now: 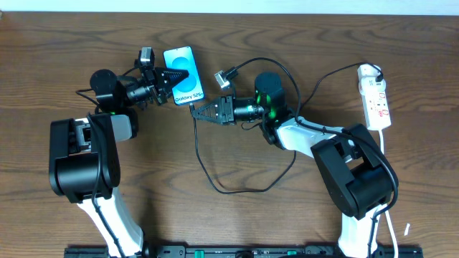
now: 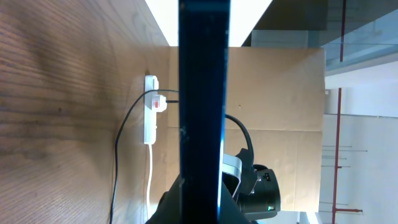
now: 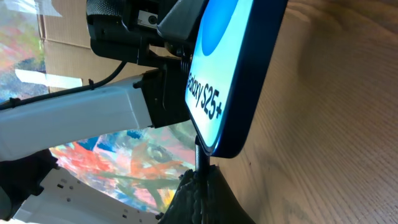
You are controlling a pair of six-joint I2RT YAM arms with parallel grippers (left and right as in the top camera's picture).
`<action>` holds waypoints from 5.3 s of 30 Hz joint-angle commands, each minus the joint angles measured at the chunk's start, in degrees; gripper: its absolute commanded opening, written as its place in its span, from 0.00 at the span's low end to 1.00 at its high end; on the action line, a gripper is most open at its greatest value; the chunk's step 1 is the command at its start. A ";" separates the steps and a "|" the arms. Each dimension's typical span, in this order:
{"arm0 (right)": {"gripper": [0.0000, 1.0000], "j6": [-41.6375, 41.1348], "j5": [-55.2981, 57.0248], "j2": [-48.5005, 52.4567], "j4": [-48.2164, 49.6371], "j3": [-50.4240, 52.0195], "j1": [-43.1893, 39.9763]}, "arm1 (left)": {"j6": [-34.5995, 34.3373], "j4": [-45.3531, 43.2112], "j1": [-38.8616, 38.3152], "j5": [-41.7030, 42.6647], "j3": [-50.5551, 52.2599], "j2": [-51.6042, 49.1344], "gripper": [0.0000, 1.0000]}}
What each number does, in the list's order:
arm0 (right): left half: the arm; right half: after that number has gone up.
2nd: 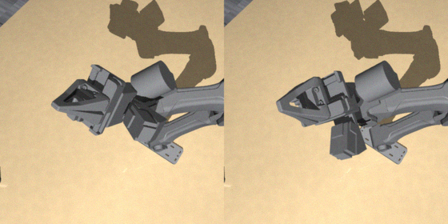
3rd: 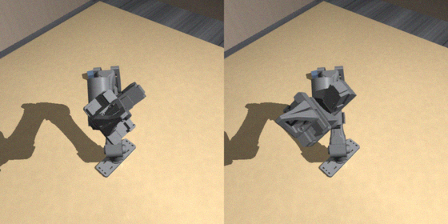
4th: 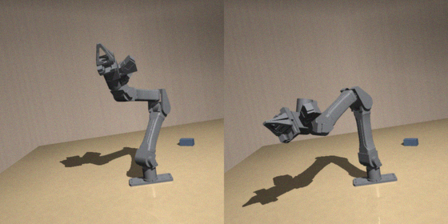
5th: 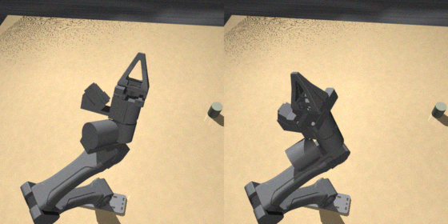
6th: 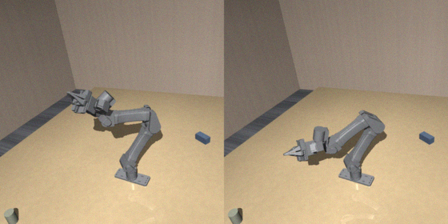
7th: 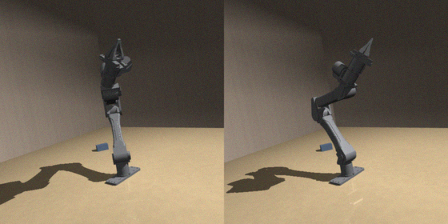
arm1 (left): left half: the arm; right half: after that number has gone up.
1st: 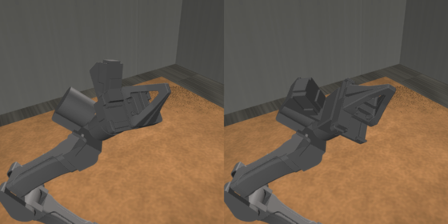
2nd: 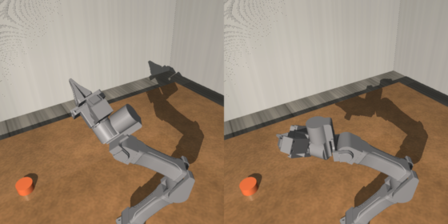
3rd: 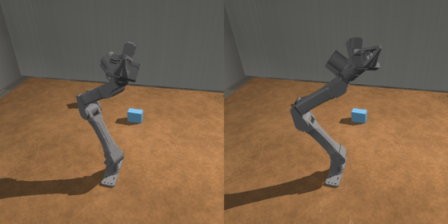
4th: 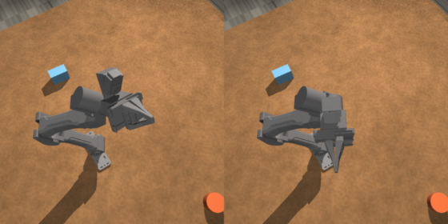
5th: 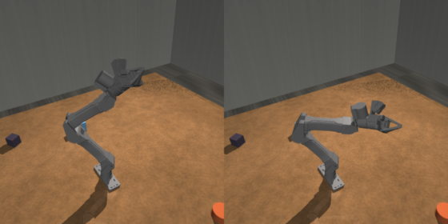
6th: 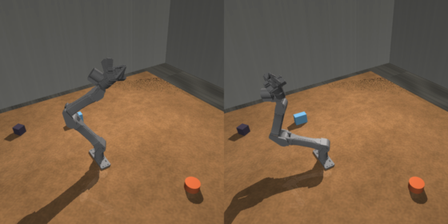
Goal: Plug charger to phone and switch on socket
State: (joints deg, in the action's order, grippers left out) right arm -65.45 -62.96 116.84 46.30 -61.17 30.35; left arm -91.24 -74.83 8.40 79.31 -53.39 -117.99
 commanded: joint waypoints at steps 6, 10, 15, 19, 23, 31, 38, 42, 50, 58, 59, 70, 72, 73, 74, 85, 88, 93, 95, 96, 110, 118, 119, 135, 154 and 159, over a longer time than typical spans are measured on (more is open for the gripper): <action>0.01 -4.83 2.05 0.50 4.70 -0.92 0.28 | 1.60 -0.76 -0.13 0.15 -0.83 0.72 0.07; 0.01 -4.92 1.99 0.52 4.09 -0.90 0.31 | 1.60 -0.76 -0.13 0.15 -0.83 0.72 0.07; 0.01 -7.48 1.66 2.49 6.10 -0.90 0.33 | 1.60 -0.76 -0.13 0.15 -0.83 0.72 0.07; 0.01 -14.75 1.29 5.25 17.70 -0.90 0.33 | 1.57 -0.74 -0.13 0.15 -0.83 0.72 0.07; 0.01 -16.39 0.26 5.77 20.57 -0.83 0.33 | 1.33 -0.74 0.02 -0.63 -0.83 0.72 0.07; 0.01 -16.50 -2.03 5.77 20.81 -0.81 0.28 | -0.61 -0.74 1.62 -2.45 -0.83 0.72 0.07; 0.01 -17.05 -2.69 5.77 20.79 -0.66 0.48 | -0.63 -0.74 1.60 -3.48 -0.83 0.72 0.07; 0.01 -17.00 -2.75 5.77 20.76 -0.66 1.05 | -0.85 -0.74 1.60 -3.52 -0.83 0.72 0.07; 0.01 -15.89 -2.56 5.79 19.45 -0.63 1.09 | -1.05 -0.74 1.60 -3.50 -0.83 0.72 0.07; 0.01 -13.97 -2.51 5.79 17.16 -0.63 0.37 | -1.03 -0.76 1.60 -3.26 -0.83 0.72 0.07; 0.01 -13.97 -2.49 5.79 17.18 -0.63 0.20 | -1.03 -0.74 1.60 -3.26 -0.83 0.72 0.07; 0.01 -13.31 -0.79 5.79 17.35 -0.63 0.07 | -1.01 -0.76 1.53 -3.21 -0.83 0.72 0.07; 0.01 -13.31 -0.57 5.79 17.35 -0.63 0.07 | -1.01 -0.76 1.49 -3.21 -0.83 0.72 0.07; 0.01 -13.31 -0.55 5.79 17.35 -0.63 0.07 | -0.98 -0.76 1.49 -3.21 -0.83 0.72 0.08; 0.01 -13.31 -0.50 5.79 17.35 -0.63 0.07 | -0.98 -0.76 1.49 -3.23 -0.83 0.72 0.07; 0.01 -12.63 0.68 5.79 17.31 -0.63 0.11 | -1.01 -0.76 1.49 -2.62 -0.83 0.72 0.07; 0.01 -12.41 0.85 5.79 17.29 -0.63 0.11 | -1.01 -0.76 1.49 -2.60 -0.83 0.72 0.07; 0.01 -12.24 0.94 5.79 17.29 -0.63 0.17 | -1.01 -0.76 1.49 -2.60 -0.83 0.72 0.07; 0.01 -12.22 0.94 5.79 17.29 -0.63 0.20 | -1.01 -0.76 1.49 -2.58 -0.83 0.72 0.08; 0.01 -12.20 0.94 5.79 17.29 -0.63 0.20 | -1.01 -0.76 1.49 -2.58 -0.83 0.72 0.07; 0.01 -12.04 0.96 5.79 17.29 -0.63 0.48 | -0.96 -0.76 0.63 -2.58 -0.83 0.72 0.07; 0.01 -11.61 1.38 5.79 17.07 -0.63 0.44 | -0.98 -1.31 0.63 -2.12 -0.83 0.72 0.07; 0.01 -11.58 1.53 5.79 17.07 -0.63 0.44 | -1.01 -1.46 0.63 -1.97 -0.83 0.72 0.07; 0.01 -11.13 2.03 5.81 17.03 -0.63 0.17 | -0.98 -1.62 0.63 -1.73 -0.83 0.72 0.07; 0.01 -10.67 2.51 5.81 17.16 -0.63 0.07 | -0.96 -2.73 0.63 -1.70 -0.83 0.72 0.07; 0.01 -10.10 2.62 5.81 17.20 -0.63 0.04 | -0.98 -2.86 0.63 -1.70 -0.83 0.72 0.07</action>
State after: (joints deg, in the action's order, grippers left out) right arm -77.32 -61.80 122.26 63.24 -61.41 30.61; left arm -91.96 -76.86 9.10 76.38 -53.39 -117.99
